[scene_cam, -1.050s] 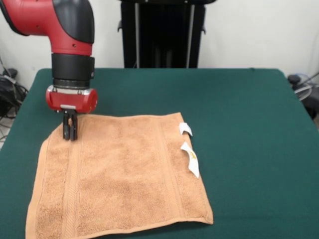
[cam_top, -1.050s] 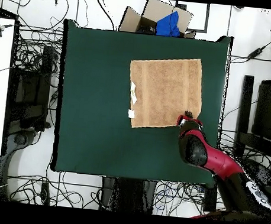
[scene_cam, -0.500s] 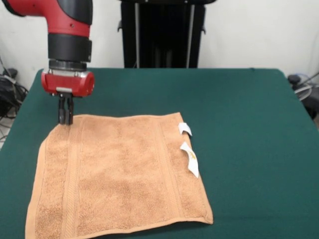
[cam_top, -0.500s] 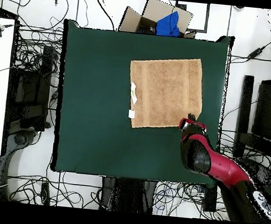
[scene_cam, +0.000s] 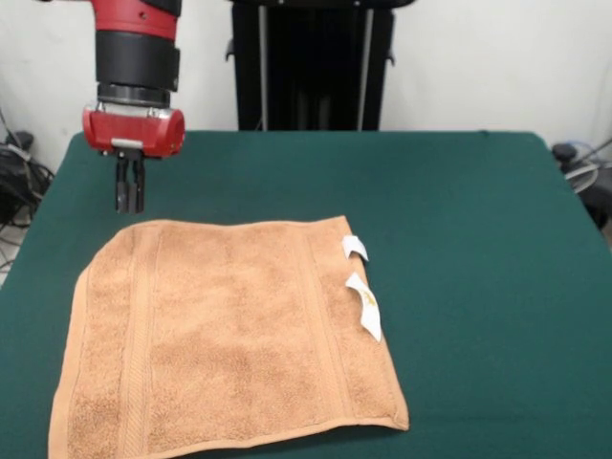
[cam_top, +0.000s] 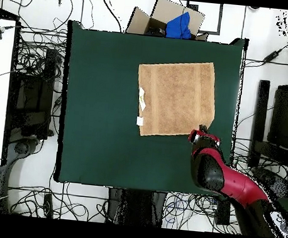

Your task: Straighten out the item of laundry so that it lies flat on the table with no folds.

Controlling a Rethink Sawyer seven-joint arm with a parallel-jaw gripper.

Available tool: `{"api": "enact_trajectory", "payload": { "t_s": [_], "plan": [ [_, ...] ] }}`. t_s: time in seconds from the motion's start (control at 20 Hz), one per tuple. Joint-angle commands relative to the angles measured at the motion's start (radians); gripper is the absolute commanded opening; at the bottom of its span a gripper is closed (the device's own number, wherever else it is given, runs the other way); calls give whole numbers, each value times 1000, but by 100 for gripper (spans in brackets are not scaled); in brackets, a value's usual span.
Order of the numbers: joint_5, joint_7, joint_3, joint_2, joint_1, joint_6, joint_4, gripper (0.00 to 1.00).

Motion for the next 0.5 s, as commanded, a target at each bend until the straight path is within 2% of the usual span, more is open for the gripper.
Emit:
{"api": "enact_trajectory", "payload": {
  "t_s": [0.05,0.5],
  "plan": [
    [-5,151,62,12,32,65,37,0],
    [-6,145,47,37,35,47,4,0]
  ]
}}
